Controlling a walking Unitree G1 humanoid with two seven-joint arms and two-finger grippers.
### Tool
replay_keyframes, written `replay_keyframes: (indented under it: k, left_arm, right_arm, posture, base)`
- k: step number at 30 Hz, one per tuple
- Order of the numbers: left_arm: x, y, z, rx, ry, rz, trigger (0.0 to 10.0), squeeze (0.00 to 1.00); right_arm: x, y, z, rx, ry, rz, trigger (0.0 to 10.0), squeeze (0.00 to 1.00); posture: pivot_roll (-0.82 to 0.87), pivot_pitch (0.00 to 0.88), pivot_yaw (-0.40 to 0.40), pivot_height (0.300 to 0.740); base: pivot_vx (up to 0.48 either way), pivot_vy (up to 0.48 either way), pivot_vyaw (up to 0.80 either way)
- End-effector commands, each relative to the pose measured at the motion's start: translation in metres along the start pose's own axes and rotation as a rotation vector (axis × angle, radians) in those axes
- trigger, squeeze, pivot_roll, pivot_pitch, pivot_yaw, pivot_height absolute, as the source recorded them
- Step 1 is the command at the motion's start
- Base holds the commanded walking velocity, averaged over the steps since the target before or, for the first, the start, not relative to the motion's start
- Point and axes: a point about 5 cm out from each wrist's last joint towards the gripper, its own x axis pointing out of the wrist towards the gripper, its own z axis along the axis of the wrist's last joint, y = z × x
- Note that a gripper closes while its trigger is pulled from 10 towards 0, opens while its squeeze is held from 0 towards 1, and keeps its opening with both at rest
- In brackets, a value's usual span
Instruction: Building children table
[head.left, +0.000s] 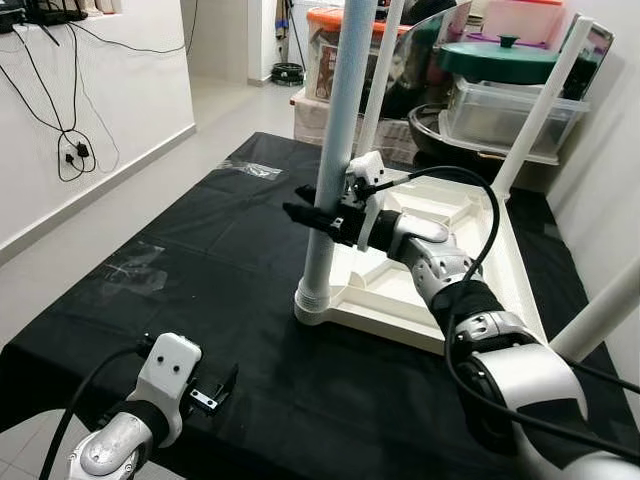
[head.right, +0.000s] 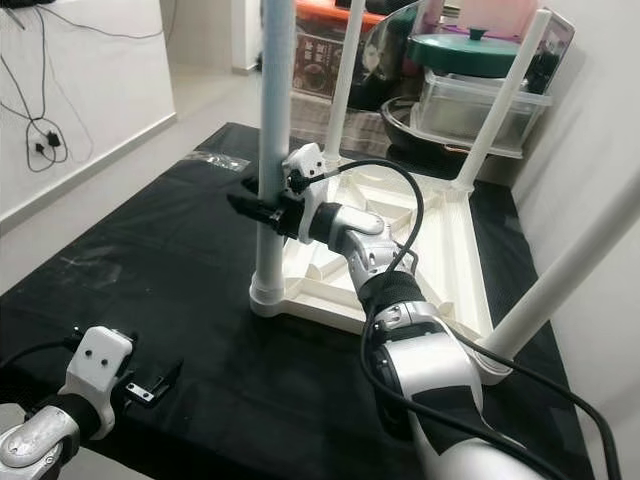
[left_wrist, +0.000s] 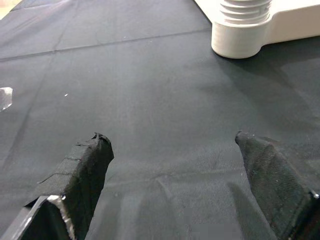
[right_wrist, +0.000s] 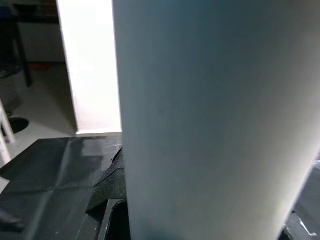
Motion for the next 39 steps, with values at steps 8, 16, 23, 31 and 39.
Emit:
replay_keyframes:
  k: [8, 16, 23, 31, 39]
  left_arm:
    - [0.000, -0.003, -0.001, 0.003, 0.005, -0.016, 10.0, 0.00]
    - [0.001, -0.003, -0.001, 0.003, 0.004, -0.017, 10.0, 0.00]
    - [0.002, -0.003, -0.002, 0.002, 0.003, -0.014, 10.0, 0.00]
    - [0.005, -0.003, -0.001, -0.003, -0.003, -0.006, 10.0, 0.00]
    - [0.007, -0.003, 0.000, -0.006, -0.008, 0.001, 10.0, 0.00]
  right_arm:
    - [-0.008, -0.005, -0.013, 0.001, 0.013, -0.108, 0.0, 0.00]
    - [-0.006, 0.003, -0.040, 0.043, 0.076, -0.225, 0.0, 0.00]
    - [-0.010, -0.002, -0.060, 0.075, 0.196, -0.478, 0.0, 0.00]
    - [-0.022, 0.003, -0.091, 0.158, 0.307, -0.982, 0.0, 0.00]
    - [-0.014, 0.013, -0.097, 0.213, 0.349, -1.088, 0.0, 0.00]
  posture:
    - [0.12, 0.000, -0.120, 0.740]
    - [0.12, 0.000, -0.119, 0.740]
    - [0.11, 0.000, -0.118, 0.740]
    - [0.11, 0.000, -0.120, 0.740]
    - [0.11, 0.000, -0.132, 0.740]
  base:
    - [0.000, 0.000, 0.00]
    - [0.000, 0.000, 0.00]
    - [0.000, 0.000, 0.00]
    - [0.000, 0.000, 0.00]
    - [0.000, 0.000, 0.00]
